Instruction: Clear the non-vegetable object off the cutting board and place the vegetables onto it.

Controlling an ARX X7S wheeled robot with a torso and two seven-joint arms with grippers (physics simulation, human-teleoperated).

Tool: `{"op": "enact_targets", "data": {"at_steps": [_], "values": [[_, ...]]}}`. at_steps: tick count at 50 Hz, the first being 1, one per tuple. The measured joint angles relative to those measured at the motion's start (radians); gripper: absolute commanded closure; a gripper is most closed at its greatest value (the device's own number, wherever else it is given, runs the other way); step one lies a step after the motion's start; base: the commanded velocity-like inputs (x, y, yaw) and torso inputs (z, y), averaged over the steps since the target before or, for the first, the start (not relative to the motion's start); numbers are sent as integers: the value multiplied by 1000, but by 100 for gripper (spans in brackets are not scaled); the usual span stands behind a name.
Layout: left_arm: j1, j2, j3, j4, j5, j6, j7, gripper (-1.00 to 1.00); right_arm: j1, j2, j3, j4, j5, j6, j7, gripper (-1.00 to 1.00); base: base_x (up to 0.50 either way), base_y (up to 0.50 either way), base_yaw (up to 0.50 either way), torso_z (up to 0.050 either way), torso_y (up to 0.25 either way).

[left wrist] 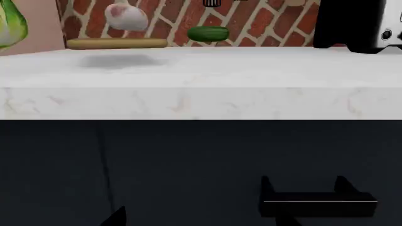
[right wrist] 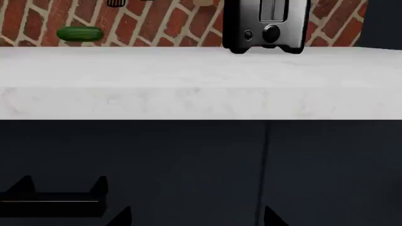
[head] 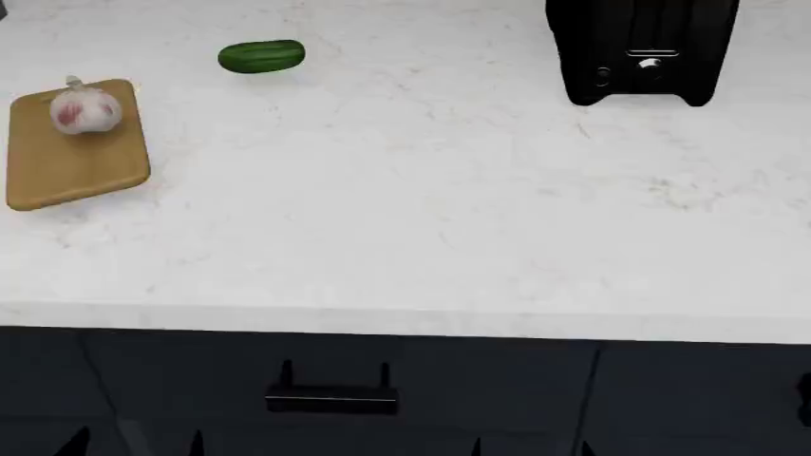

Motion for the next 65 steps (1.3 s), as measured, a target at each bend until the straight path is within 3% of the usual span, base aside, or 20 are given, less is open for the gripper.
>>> {"op": "enact_targets", "data": {"at_steps": [21,35,48,56,65], "values": [[85,-38,59,51,-28,38,-73,-100,0,36,-43,2,38,-5,47,-100,0,0,0,0,0],[103,-65,96,62,-50,44,-115,-100,4,65,-81,3,51,-7,91,-100,0,500,0,0,0],[106,-90,123,72,-55,26,-149,-100,7,86,-103,-21,60,29,131,-100,0,20,0,0,0],[-26,-111,120,92,-93,-139,-144,-100,24,108,-129,-174,34,180,154,-100,0,0,0,0,0],[-142,-151,91,275,-142,-399,-161,-100,140,119,-146,-378,25,448,159,-100,0,0,0,0,0]]}}
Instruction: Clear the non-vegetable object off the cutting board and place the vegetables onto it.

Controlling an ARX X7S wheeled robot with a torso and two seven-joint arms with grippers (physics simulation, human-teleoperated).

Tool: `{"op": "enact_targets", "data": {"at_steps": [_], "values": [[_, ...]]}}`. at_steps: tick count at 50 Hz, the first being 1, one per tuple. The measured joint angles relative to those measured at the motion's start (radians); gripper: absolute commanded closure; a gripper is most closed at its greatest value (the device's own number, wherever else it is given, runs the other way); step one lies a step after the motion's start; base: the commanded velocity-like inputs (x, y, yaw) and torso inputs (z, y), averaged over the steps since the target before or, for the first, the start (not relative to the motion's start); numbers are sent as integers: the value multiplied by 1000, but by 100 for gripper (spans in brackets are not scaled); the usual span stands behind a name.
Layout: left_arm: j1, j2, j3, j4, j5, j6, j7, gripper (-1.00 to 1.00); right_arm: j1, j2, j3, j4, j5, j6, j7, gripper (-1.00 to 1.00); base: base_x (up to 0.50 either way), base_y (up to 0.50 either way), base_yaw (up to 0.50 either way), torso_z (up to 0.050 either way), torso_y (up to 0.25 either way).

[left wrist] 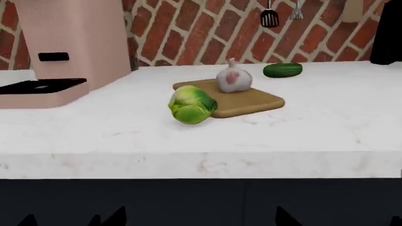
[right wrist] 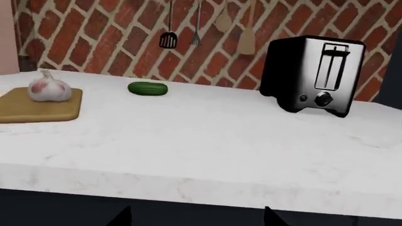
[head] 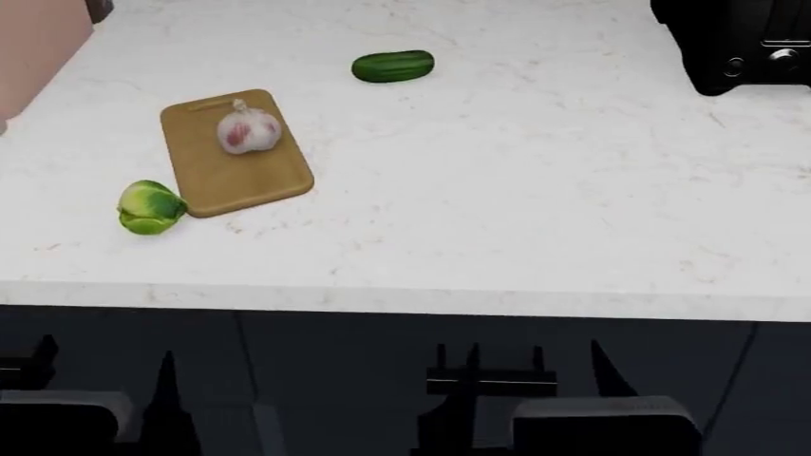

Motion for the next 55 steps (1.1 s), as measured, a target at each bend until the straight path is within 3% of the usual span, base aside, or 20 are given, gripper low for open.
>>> {"op": "enact_targets", "data": {"at_steps": [15,33,46,55], "values": [[-230,-64,-54,322,-87,-439,-35,-100,276,39,-16,-317,13,476,-26,-100,0,0,0,0,0],[-571,-157,-93,462,-186,-944,-31,-100,598,94,-37,-380,55,850,-103,-100,0,0,0,0,0],[-715,-246,-127,421,-530,-1085,-211,-100,818,145,-56,-314,156,1041,-149,-100,0,0,0,0,0],[-752,-286,-128,398,-665,-1109,-291,-100,930,201,-33,-235,425,1086,-11,-100,498,0,0,0,0]]}}
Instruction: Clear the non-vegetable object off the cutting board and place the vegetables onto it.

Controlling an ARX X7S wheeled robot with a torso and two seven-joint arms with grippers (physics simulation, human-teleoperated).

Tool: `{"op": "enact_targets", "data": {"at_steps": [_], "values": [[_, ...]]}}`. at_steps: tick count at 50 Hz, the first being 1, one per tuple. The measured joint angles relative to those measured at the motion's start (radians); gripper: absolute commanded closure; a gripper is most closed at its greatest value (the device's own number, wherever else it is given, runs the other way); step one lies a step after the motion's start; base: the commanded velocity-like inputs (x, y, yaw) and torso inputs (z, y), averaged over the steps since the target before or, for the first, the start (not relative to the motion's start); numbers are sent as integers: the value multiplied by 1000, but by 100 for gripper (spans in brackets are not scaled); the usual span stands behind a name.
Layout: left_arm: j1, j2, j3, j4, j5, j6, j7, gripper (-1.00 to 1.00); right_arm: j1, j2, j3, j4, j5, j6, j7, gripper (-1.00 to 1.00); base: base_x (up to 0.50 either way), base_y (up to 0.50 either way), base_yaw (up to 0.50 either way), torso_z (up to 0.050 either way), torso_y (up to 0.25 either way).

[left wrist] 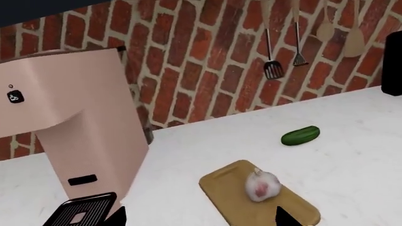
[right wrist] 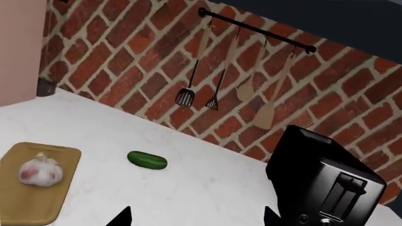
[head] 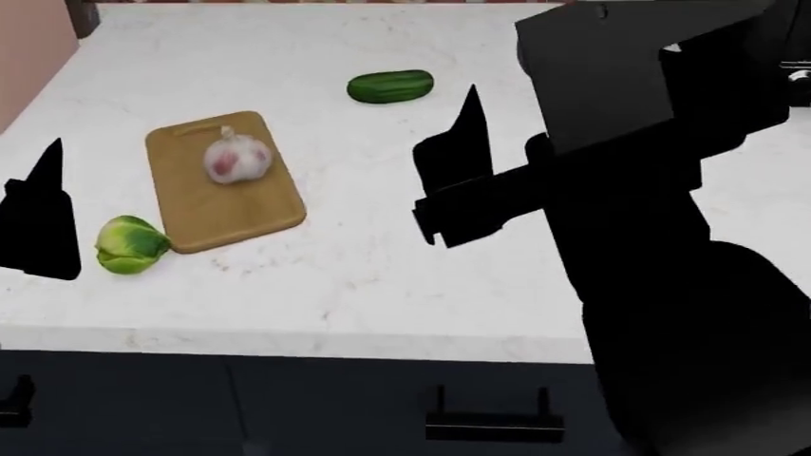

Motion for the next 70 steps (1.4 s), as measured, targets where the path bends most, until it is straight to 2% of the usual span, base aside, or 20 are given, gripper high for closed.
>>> {"op": "enact_targets", "data": {"at_steps": [8,19,47,60,70], "values": [[-12,-25,11,-10,-59,10,-35,-100,68,40,4,47,195,14,118,-100,500,133,0,0,0],[-15,-52,30,-16,-90,40,-55,-100,107,64,4,82,357,16,224,-100,500,240,0,0,0],[-12,-93,73,-20,-109,107,-61,-100,110,120,17,112,592,-7,390,-100,500,67,0,0,1],[-11,-101,81,-23,-116,122,-65,-100,112,133,43,119,725,9,471,-100,0,0,0,0,1],[-9,-106,86,-24,-121,135,-67,-100,199,170,-26,190,1046,8,659,-100,0,0,0,0,0]]}}
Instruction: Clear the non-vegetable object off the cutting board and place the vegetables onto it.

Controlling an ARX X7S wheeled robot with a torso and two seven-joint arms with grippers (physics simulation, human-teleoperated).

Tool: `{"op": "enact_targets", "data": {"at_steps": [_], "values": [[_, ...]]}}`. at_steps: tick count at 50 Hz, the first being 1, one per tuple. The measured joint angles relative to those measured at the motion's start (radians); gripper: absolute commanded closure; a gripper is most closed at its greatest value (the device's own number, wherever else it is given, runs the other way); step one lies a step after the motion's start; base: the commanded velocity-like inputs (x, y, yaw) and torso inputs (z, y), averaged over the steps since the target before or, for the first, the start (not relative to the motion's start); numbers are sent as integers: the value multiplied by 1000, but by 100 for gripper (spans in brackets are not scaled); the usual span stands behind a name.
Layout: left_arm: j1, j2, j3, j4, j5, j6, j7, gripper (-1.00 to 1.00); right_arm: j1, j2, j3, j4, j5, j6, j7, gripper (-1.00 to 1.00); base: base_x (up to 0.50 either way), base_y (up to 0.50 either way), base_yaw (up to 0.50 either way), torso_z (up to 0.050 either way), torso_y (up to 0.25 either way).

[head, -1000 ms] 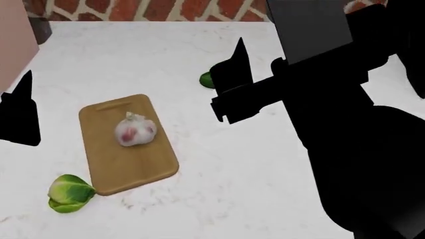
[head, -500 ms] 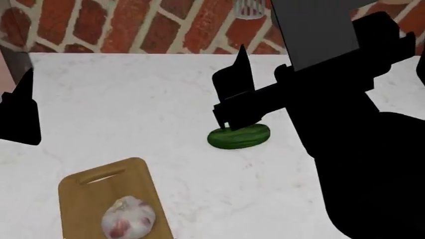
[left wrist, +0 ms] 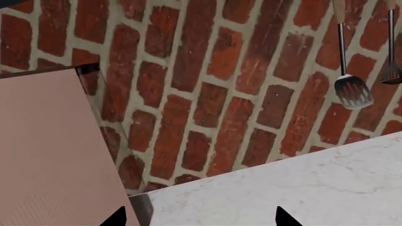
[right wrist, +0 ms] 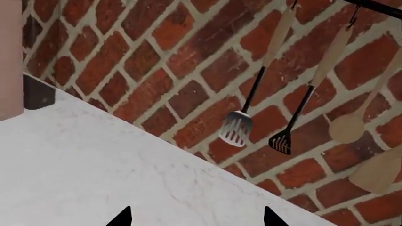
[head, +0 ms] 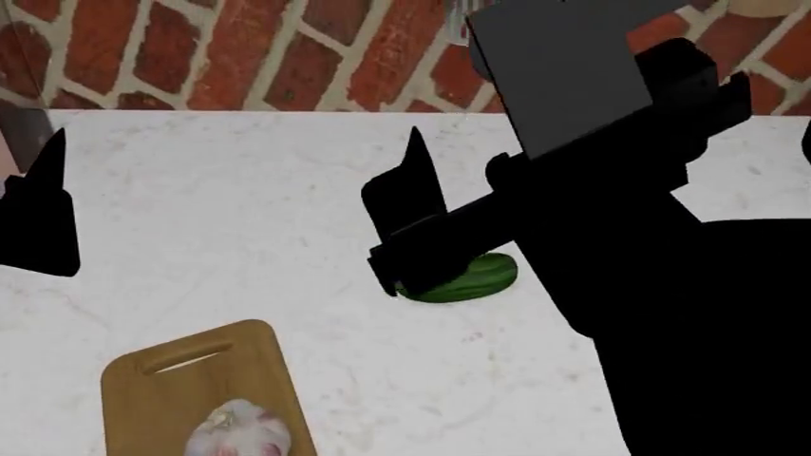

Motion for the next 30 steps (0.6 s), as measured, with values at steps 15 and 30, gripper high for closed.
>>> {"op": "enact_targets", "data": {"at_steps": [15,30], "values": [[2,-7,6,-2,-6,16,-5,-100,193,64,-255,57,612,-173,328,-100,0,0,0,0,0],[4,-11,11,-2,-6,27,-20,-100,291,38,-468,84,940,-343,479,-100,0,0,0,0,0]]}}
